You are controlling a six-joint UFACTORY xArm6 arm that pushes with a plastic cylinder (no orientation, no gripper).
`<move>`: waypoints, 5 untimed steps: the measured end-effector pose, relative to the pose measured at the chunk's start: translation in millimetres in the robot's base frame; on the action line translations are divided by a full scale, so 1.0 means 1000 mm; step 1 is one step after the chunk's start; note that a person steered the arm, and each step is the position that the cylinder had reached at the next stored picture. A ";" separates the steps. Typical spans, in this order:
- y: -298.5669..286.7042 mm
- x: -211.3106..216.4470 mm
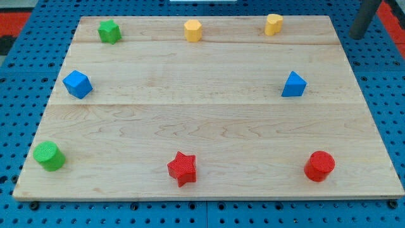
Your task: Point your arm closer to the blue triangle
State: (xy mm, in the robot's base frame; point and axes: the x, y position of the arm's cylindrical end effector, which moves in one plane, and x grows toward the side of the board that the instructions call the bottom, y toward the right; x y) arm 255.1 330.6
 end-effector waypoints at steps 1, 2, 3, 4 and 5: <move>0.000 -0.010; -0.008 -0.010; -0.029 -0.003; -0.035 0.001; -0.035 0.008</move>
State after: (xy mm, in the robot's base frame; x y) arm 263.5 295.7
